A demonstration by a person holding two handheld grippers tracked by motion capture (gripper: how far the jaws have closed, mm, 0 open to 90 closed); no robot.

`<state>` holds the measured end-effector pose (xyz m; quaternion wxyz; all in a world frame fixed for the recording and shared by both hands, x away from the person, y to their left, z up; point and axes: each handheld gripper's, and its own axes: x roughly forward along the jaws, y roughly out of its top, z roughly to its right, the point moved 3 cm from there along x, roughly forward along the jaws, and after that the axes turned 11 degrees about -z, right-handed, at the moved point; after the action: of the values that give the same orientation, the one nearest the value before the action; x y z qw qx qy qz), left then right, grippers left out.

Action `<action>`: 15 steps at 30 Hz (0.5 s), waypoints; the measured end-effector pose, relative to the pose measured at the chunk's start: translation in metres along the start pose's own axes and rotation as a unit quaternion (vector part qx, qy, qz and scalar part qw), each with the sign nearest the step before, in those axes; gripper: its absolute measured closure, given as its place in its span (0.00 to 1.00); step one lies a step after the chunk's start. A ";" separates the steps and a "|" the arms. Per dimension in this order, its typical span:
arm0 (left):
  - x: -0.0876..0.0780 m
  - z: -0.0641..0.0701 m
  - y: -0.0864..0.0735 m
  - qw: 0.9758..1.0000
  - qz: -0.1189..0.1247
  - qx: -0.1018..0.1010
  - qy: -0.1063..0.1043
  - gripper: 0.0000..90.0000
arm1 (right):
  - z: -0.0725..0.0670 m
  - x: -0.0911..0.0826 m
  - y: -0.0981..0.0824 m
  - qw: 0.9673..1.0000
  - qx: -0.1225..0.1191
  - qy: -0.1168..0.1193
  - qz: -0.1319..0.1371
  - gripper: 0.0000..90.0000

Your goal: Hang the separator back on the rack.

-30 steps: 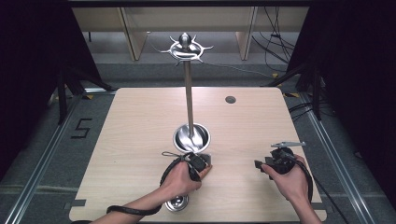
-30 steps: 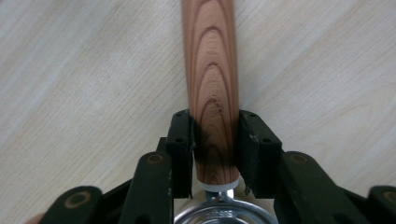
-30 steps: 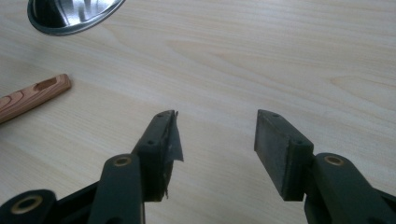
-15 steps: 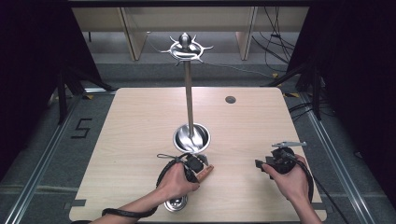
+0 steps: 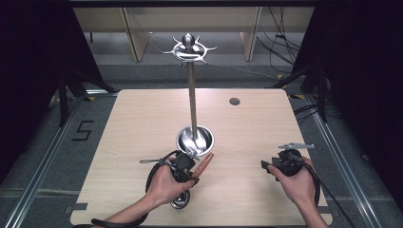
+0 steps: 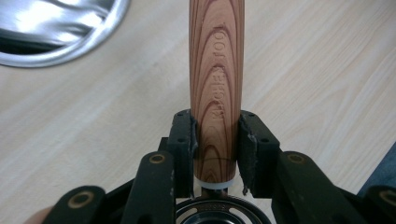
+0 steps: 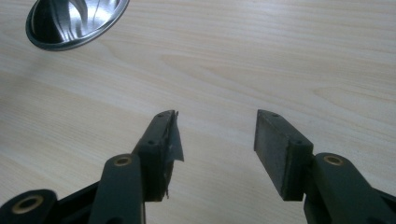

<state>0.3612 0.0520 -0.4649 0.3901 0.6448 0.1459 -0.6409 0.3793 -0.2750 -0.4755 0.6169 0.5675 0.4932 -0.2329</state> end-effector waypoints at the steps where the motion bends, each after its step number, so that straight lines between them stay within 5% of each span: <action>1: -0.007 -0.004 -0.003 1.000 0.021 -0.003 0.006 0.76 | -0.004 -0.001 0.000 1.000 0.013 0.018 0.002 0.55; 7: -0.022 -0.011 -0.009 0.996 0.086 0.001 0.002 0.75 | -0.004 -0.001 0.001 1.000 0.012 0.017 0.008 0.55; 10: -0.033 -0.018 -0.012 0.990 0.143 -0.004 0.000 0.75 | -0.004 -0.003 0.002 1.000 0.016 0.013 0.015 0.55; 15: -0.043 -0.024 -0.015 0.983 0.186 -0.006 0.005 0.76 | -0.003 -0.004 0.004 0.999 0.010 0.010 0.031 0.55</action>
<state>0.3618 0.0917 -0.4319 0.5056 0.6618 0.0293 -0.5527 0.3799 -0.2728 -0.4702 0.6130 0.5910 0.4790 -0.2131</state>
